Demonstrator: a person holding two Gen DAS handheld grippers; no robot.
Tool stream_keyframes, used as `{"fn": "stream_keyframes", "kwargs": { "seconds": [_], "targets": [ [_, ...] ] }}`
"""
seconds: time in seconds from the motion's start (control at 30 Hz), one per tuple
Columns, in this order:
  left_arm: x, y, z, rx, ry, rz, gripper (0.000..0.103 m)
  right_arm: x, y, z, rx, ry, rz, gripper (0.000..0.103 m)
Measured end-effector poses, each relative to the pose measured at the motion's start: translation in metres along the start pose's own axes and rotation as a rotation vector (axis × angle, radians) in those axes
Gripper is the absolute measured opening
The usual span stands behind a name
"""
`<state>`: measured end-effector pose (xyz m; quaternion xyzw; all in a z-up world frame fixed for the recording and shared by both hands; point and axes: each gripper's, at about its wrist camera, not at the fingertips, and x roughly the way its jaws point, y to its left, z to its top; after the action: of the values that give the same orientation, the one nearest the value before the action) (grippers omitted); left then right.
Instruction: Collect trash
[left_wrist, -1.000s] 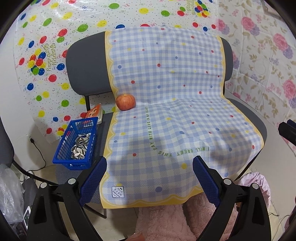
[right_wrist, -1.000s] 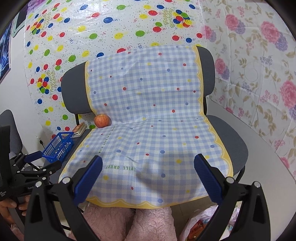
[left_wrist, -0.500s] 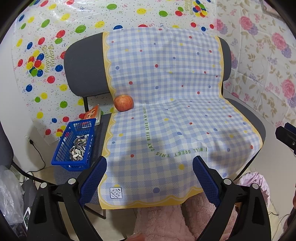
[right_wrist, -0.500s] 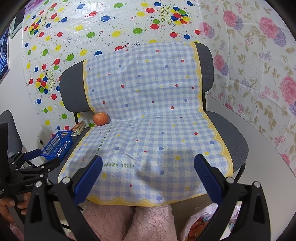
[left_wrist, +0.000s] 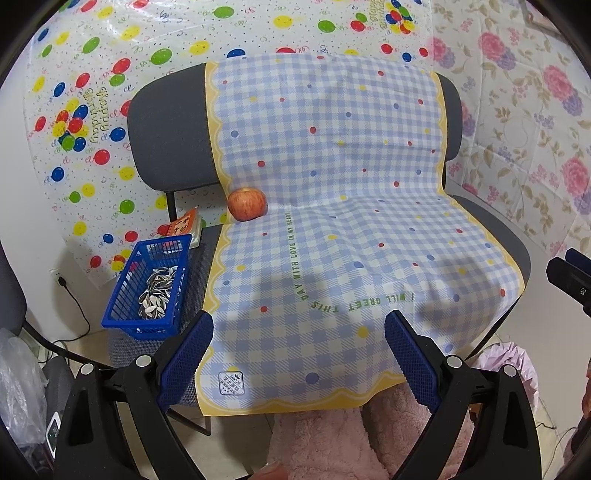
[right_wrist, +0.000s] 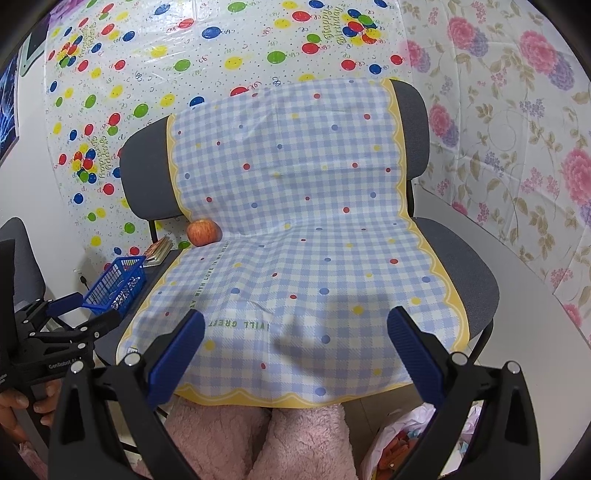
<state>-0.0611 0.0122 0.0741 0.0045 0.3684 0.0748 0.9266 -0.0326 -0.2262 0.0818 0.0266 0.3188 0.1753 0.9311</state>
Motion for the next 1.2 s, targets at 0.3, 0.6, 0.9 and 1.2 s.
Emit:
{"fn": "stream_keyframes", "kwargs": {
  "seconds": [0.3,0.6,0.9,1.2],
  "targets": [
    [0.002,0.0,-0.003,-0.003,0.005,-0.003,0.093,0.003,-0.001,-0.001,0.003,0.009,0.009,0.097],
    [0.003,0.0,-0.003,-0.003,0.006,-0.003,0.093,0.004,-0.004,-0.002,0.007,0.013,0.01,0.097],
    [0.015,-0.001,-0.004,-0.008,0.019,0.011,0.093,0.016,-0.011,-0.002,0.027,0.03,0.01,0.097],
    [0.031,-0.008,0.007,0.021,-0.024,0.013,0.093,0.042,-0.026,-0.001,0.052,0.069,0.003,0.097]
  ]
}}
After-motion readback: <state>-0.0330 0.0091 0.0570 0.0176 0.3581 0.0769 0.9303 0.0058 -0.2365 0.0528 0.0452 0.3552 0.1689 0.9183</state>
